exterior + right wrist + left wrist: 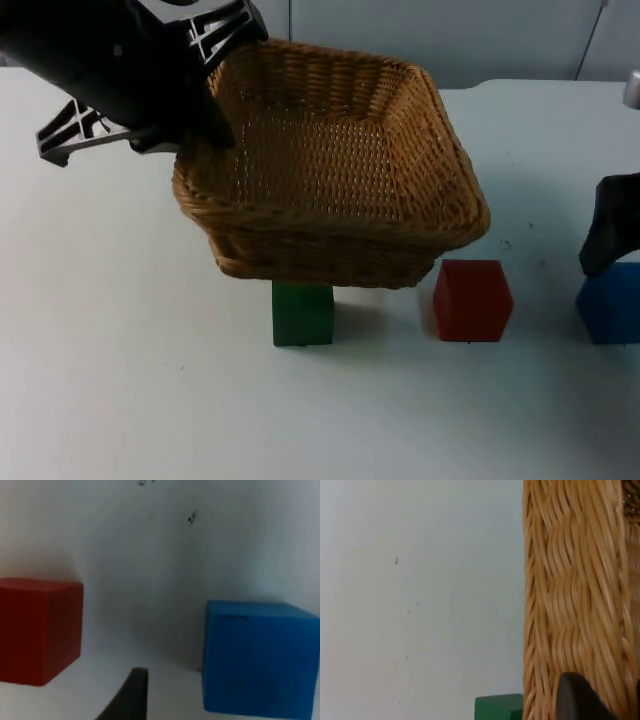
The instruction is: Pick up the basket with the left hand and place the blue cube into the basket with the right hand.
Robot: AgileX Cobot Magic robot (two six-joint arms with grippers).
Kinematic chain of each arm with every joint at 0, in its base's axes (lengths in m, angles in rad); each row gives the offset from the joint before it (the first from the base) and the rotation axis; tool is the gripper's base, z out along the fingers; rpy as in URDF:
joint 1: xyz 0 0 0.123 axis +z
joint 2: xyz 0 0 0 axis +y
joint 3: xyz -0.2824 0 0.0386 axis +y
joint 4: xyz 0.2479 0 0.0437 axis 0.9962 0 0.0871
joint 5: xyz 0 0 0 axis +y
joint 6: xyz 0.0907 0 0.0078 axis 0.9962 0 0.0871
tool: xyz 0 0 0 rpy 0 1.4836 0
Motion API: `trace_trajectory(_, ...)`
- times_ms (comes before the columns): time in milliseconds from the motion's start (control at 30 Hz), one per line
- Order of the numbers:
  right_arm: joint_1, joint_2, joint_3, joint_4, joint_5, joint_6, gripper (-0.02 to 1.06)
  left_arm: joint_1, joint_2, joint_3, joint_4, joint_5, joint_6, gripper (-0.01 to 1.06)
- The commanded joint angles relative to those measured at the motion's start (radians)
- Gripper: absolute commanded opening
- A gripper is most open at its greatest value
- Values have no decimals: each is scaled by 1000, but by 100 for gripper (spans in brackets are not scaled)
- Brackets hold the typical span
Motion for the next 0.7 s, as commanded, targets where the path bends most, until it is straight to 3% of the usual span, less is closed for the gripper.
trace_trajectory(0,3,25,-5,-4,-35,9,103,-5,-24,1,-21,-15,0,0)
trace_trajectory(367,3,141,-9,-19,-151,9,103,-5,-24,1,-60,-39,0,0)
trace_trajectory(667,3,203,-62,-24,-130,9,97,-5,-24,1,-62,-57,0,0)
